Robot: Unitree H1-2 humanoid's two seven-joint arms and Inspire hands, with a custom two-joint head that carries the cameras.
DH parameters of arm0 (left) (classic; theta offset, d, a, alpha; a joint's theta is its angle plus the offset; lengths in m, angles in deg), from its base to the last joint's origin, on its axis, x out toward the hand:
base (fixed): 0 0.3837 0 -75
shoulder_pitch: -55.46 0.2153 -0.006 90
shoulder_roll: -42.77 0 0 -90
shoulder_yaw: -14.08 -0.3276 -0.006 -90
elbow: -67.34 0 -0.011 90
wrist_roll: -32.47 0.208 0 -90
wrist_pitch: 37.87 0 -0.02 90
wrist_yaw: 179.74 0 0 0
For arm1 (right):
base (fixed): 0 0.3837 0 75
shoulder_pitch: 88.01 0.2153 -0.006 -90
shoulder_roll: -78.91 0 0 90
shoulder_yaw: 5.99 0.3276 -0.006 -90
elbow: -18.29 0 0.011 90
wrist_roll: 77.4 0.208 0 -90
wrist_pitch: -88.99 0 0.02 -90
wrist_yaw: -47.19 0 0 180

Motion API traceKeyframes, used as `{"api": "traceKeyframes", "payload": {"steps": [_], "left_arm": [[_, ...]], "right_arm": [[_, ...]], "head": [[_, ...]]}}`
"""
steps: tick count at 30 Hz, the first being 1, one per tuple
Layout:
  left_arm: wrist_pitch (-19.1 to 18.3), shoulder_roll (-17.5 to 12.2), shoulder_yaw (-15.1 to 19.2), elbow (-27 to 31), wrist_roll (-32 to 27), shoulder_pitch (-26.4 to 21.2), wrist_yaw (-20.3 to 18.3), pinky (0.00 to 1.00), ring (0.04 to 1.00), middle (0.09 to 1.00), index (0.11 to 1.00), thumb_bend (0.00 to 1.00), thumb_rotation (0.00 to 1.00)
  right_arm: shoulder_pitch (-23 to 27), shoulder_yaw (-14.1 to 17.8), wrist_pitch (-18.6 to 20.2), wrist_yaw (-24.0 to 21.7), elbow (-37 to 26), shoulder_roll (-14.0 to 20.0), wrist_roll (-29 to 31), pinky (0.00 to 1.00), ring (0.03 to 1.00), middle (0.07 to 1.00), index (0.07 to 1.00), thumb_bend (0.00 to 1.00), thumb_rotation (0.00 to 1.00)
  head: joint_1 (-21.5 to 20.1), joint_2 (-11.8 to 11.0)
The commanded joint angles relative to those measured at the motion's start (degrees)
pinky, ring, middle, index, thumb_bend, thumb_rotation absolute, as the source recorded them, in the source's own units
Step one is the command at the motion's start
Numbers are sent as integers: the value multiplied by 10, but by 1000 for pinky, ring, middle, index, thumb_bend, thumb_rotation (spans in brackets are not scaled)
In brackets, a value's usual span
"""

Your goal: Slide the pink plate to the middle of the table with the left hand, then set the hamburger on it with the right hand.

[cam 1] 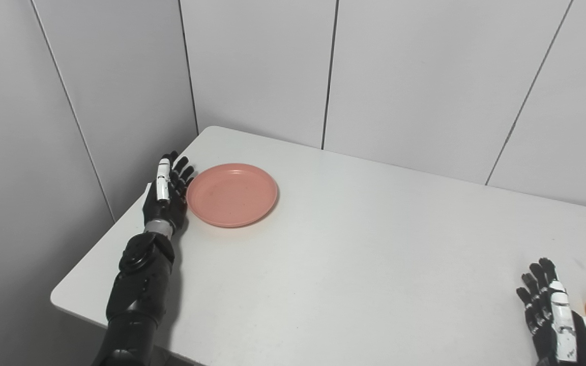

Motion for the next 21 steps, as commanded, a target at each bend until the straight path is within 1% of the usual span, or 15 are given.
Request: {"api": "traceKeyframes", "payload": {"steps": [1, 3, 7, 15, 20, 21], "left_arm": [[-13, 6, -8, -1, -4, -11, -2, 983, 965, 961, 956, 327, 1000], [-14, 11, -12, -3, -3, -14, -1, 984, 964, 959, 954, 321, 1000], [-19, 22, -26, -3, -4, -15, -4, 972, 959, 954, 956, 330, 1000], [-39, 40, -41, 4, -9, -7, -15, 977, 955, 948, 948, 330, 1000], [-42, 43, -64, 3, 5, 0, -24, 959, 945, 946, 949, 332, 1000], [-47, 46, -68, 5, 2, 1, -27, 957, 946, 947, 949, 332, 1000]], "right_arm": [[-8, -2, -2, -10, 10, -1, 7, 1000, 1000, 1000, 1000, 116, 1000], [-7, -4, -4, -12, 11, 0, 5, 1000, 1000, 1000, 1000, 118, 1000], [-10, -4, 5, -7, 3, -3, 5, 1000, 1000, 1000, 1000, 124, 1000], [-10, -7, -10, -9, 7, -3, 2, 1000, 1000, 1000, 1000, 126, 1000], [-9, -10, -15, -8, 12, -2, -8, 1000, 1000, 1000, 1000, 128, 1000], [-9, -12, -17, -9, 13, 0, -12, 1000, 1000, 1000, 1000, 130, 1000]], "head": [[1, 1], [-2, 2], [-6, 5], [-26, 17], [-37, 24], [-41, 26]]}}
